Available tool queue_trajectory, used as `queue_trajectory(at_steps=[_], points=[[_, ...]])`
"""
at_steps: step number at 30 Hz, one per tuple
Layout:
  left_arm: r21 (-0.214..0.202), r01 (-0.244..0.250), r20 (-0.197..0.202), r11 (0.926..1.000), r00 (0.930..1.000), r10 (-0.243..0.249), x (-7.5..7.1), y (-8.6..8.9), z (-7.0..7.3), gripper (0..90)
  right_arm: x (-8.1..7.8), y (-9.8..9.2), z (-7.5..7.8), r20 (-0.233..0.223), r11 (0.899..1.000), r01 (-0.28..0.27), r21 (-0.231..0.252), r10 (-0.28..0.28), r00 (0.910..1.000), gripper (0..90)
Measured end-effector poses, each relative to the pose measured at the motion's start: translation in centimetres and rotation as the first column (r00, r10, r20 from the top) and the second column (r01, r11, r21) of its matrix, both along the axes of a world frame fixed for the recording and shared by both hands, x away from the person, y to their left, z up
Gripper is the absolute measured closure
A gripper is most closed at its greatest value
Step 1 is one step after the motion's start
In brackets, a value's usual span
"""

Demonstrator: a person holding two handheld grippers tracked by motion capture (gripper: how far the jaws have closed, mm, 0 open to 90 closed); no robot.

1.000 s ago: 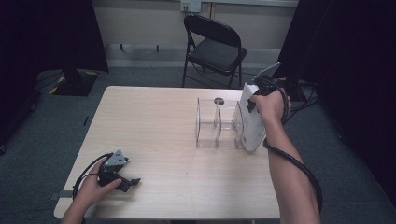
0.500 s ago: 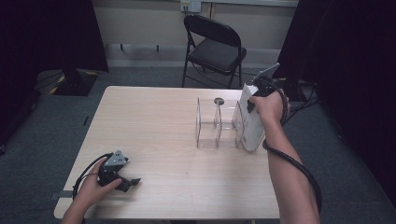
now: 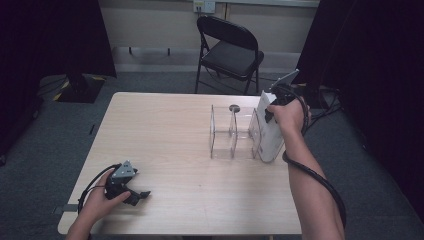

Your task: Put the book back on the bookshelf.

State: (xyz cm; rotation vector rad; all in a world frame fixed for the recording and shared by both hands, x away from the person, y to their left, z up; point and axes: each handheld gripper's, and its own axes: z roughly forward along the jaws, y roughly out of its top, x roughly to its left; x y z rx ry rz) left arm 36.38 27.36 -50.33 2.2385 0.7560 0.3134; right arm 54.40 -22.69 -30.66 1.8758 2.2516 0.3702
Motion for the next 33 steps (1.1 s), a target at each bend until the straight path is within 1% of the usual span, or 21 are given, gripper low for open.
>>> queue_trajectory(at_steps=[6,10,12,16,18,20,22,23,25,29,30,32,33], points=[[-0.001,-0.001,0.0,1.0,1.0,0.001,0.0,0.0,0.0,0.0,0.1,-0.2,0.0,-0.017,1.0,-0.016,0.009,0.016,0.9997,49.3],[-0.001,-0.002,0.0,1.0,1.0,0.002,0.0,0.0,0.0,0.0,0.0,-0.3,0.0,-0.017,0.999,-0.028,0.015,0.029,0.9994,48.0],[0.0,-0.001,0.0,1.0,1.0,0.001,0.0,0.0,0.0,0.0,0.1,-0.3,0.2,-0.034,0.999,-0.034,0.015,0.034,0.9989,47.2],[0.0,-0.002,0.0,1.0,1.0,0.002,0.0,0.0,0.0,0.0,0.1,-0.3,0.4,-0.047,0.998,-0.056,0.017,0.056,0.9973,45.0],[-0.001,-0.002,0.0,1.0,1.0,0.002,0.0,0.0,0.0,0.0,0.0,-0.4,0.5,-0.047,0.998,-0.062,0.027,0.063,0.9969,43.6],[0.0,-0.002,0.0,1.0,1.0,0.002,0.0,0.0,0.0,0.0,0.0,-0.5,0.6,-0.051,0.997,-0.075,0.026,0.076,0.9958,42.6],[0.0,-0.002,0.001,1.0,1.0,0.002,0.0,0.0,0.0,0.0,-0.1,-0.7,0.7,-0.051,0.996,-0.079,0.032,0.081,0.9954,41.6],[0.0,-0.002,0.001,1.0,1.0,0.002,0.0,0.0,0.0,0.0,-0.2,-0.7,0.7,-0.058,0.997,-0.077,0.031,0.079,0.9952,40.6],[-0.001,-0.001,0.0,1.0,1.0,0.001,0.0,0.0,0.0,0.0,-0.4,-0.9,0.9,-0.046,0.995,-0.089,0.033,0.091,0.9948,39.3],[-0.001,-0.004,0.001,1.0,1.0,0.004,0.0,0.0,0.0,0.0,-0.6,-1.1,1.0,-0.042,0.994,-0.106,0.036,0.107,0.9933,36.9],[0.003,-0.005,0.004,1.0,1.0,0.005,0.0,0.0,0.0,0.0,-0.7,-1.1,1.1,-0.04,0.994,-0.099,0.038,0.1,0.9942,36.4],[0.003,-0.005,0.003,1.0,1.0,0.005,-0.1,0.0,0.0,0.0,-0.8,-1.2,1.2,-0.026,0.993,-0.106,0.044,0.107,0.9939,34.7],[0.003,-0.005,0.004,1.0,1.0,0.005,0.0,0.0,0.0,0.0,-0.8,-1.3,1.2,-0.023,0.994,-0.1,0.046,0.101,0.9946,34.7]])
